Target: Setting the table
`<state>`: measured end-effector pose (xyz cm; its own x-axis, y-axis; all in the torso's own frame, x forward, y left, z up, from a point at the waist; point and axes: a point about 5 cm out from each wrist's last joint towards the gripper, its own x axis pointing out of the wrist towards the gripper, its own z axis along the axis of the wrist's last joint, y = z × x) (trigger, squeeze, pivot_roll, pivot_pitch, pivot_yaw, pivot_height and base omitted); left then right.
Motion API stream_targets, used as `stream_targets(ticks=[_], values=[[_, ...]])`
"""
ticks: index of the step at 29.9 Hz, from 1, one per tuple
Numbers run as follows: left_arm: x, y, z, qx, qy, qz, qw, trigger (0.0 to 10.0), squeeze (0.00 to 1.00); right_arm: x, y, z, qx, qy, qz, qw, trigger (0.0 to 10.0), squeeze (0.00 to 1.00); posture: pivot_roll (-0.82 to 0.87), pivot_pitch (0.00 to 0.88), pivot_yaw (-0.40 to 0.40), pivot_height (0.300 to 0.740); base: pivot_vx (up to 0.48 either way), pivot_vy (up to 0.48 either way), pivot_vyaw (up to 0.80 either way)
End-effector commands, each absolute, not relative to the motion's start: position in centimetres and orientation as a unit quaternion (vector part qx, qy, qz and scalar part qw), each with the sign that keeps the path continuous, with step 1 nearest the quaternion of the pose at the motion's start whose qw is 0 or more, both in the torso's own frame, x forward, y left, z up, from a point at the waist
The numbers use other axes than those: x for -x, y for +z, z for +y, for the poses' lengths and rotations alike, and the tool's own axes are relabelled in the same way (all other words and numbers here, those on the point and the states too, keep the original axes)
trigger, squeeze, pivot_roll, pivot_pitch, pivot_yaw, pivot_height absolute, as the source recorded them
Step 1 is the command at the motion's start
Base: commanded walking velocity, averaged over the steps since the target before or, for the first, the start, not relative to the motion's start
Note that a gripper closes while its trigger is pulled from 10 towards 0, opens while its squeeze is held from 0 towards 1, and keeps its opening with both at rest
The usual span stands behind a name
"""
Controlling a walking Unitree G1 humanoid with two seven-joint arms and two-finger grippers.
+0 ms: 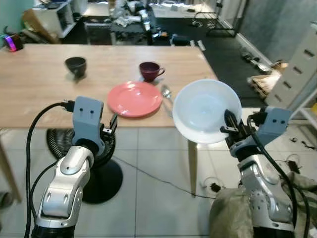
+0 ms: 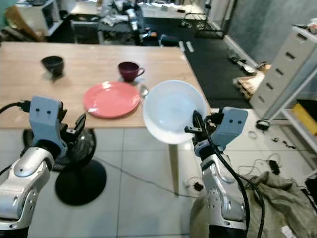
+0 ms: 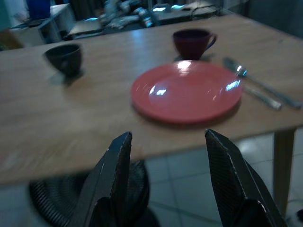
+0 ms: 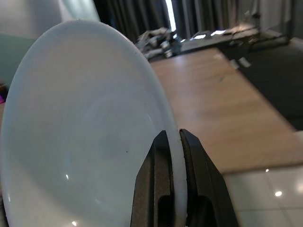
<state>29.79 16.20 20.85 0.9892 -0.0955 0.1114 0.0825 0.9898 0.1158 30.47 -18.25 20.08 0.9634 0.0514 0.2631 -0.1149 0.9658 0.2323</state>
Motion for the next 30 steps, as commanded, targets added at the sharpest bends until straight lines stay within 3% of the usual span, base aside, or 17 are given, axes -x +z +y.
stream_targets(ticks=[1,22,30], values=[[-29.78,20.64,15.97,-0.055,-0.047,-0.055,0.996,10.0,0.0,-30.33,19.89,-18.62,-0.123,0.034,-0.128,0.984,10.0,0.0,0.01,0.021,0.062,0.74,-0.36,0.0,0.0],[-30.0,20.73,16.06,-0.058,-0.047,-0.056,0.996,10.0,0.0,-30.38,19.76,-18.53,-0.125,0.035,-0.127,0.983,10.0,0.0,0.01,0.014,0.07,0.74,0.0,0.0,0.0],[-30.06,20.79,16.05,-0.058,-0.049,-0.057,0.996,10.0,0.0,-30.43,19.76,-18.57,-0.129,0.035,-0.126,0.983,10.0,0.0,0.01,0.013,0.071,0.74,0.0,0.0,-0.79]])
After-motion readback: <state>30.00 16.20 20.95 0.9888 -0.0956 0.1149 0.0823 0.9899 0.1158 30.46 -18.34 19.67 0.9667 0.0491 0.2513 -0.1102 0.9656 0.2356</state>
